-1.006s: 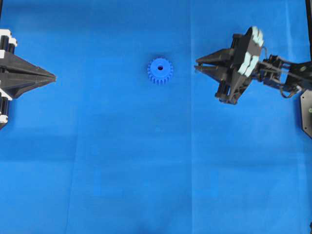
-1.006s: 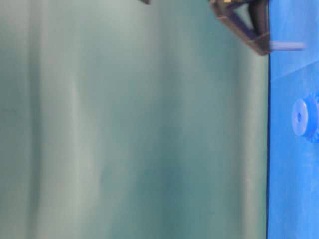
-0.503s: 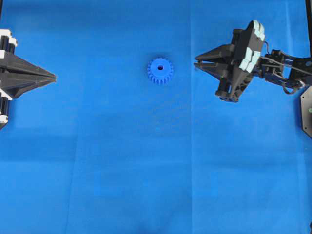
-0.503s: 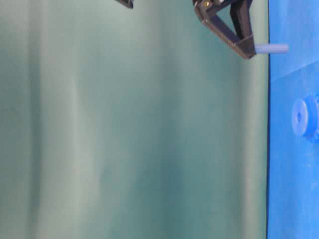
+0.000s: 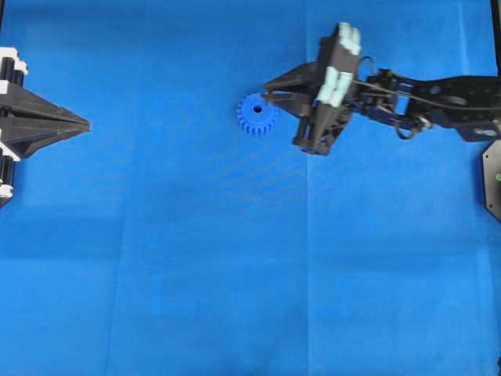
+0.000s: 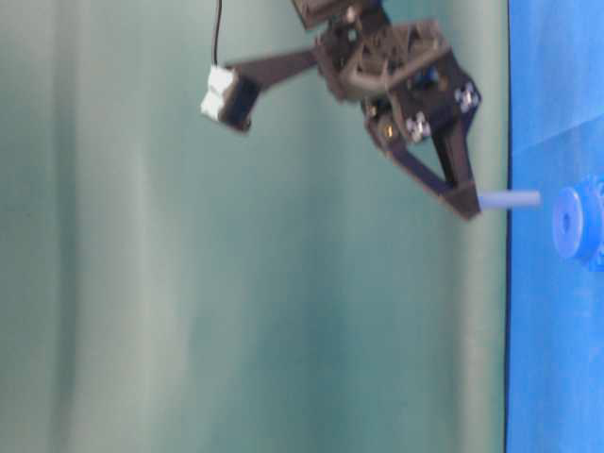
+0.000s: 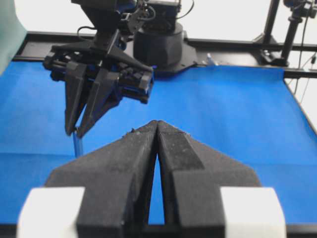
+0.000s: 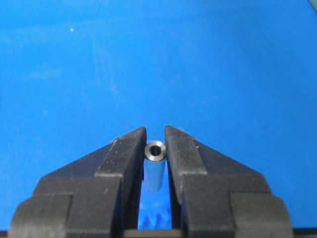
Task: Insert the shaft placed at a random location into the center hole of the small gear at another random location.
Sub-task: 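Carry the shaft left over the blue gear's center hole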
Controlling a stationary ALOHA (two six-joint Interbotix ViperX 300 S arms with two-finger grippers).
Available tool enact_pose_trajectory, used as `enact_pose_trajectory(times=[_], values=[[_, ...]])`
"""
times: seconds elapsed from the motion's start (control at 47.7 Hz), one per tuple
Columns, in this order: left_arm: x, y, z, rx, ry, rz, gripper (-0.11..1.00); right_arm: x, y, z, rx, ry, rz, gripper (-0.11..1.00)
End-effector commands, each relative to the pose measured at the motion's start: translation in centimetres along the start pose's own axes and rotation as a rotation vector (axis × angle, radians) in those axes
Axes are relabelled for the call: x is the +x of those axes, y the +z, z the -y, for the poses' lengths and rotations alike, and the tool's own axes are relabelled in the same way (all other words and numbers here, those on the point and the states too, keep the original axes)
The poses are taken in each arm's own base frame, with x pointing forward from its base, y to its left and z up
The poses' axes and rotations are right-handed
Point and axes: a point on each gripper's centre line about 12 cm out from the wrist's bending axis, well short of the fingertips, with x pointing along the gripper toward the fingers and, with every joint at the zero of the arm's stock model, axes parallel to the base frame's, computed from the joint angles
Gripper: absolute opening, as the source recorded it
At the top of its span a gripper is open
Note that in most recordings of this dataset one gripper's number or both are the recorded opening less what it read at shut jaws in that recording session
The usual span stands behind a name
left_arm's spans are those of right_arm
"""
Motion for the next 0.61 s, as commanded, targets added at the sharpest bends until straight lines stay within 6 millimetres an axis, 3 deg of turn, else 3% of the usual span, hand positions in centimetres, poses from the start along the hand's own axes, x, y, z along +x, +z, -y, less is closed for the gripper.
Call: enact_pose_trajectory(times=[0.0, 0.587], values=[[0.14, 0.32, 0.04, 0.000, -0.002, 0.008, 0.00, 0.72, 1.97, -0.43, -0.007, 0.012, 0.038, 0.03], [0.14, 0.25, 0.04, 0.000, -0.002, 0.001, 0.00, 1.30, 1.63, -0.48, -0.014, 0.014, 0.018, 0.03]])
